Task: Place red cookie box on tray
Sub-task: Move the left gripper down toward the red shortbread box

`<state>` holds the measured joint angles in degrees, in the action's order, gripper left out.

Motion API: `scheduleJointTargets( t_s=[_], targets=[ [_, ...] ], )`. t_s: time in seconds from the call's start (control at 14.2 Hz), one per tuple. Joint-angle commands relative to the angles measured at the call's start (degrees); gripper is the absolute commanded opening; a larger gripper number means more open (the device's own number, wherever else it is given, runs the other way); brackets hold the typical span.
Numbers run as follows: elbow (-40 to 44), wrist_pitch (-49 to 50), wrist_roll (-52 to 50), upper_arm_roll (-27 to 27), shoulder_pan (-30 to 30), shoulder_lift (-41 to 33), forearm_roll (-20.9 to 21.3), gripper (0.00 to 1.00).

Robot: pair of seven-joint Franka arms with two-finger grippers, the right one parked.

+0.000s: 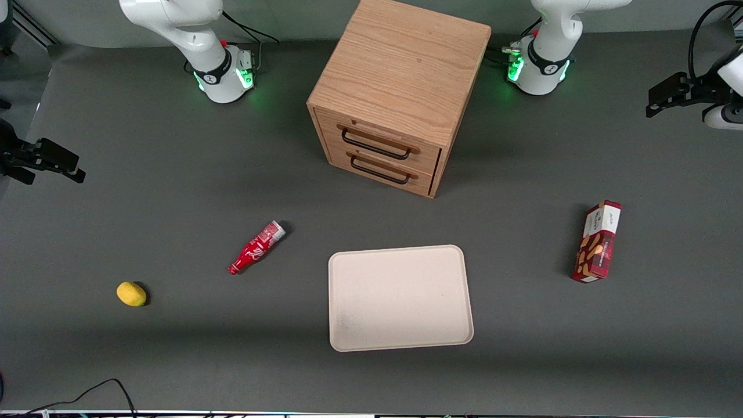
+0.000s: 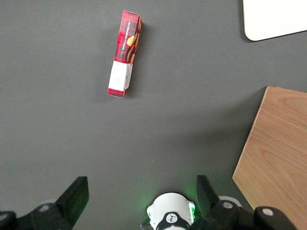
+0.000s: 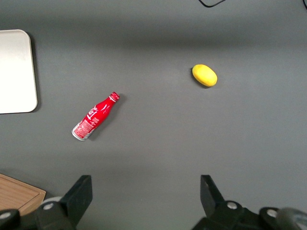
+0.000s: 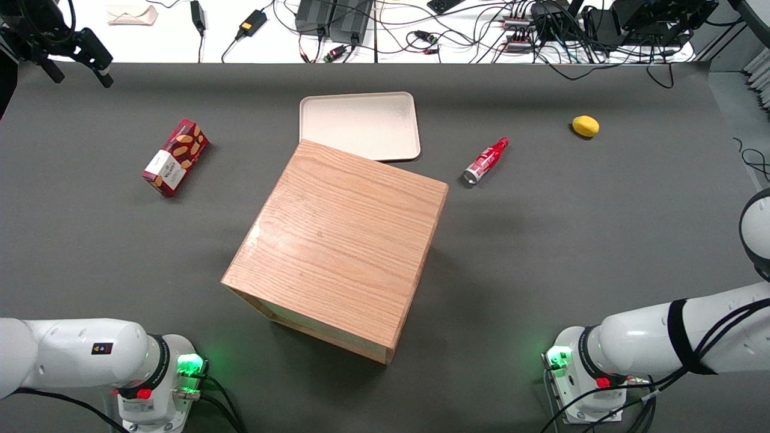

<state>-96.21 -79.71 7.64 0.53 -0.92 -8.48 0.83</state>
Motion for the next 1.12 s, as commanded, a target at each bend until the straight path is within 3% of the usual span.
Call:
scheduleJointTargets(
  t_s=[0.0,0.77,1.05],
  targets=[
    [1.72,1.47,-1.05,0.26,0.13,0.4,0.84,1.0],
    [3.48,2.63,-1.57,0.08,0.04,0.84,-0.3,1.0],
    [10.76,4.2,0.53,-2.1,-0.22,4.77,-0.21,1.0]
  ],
)
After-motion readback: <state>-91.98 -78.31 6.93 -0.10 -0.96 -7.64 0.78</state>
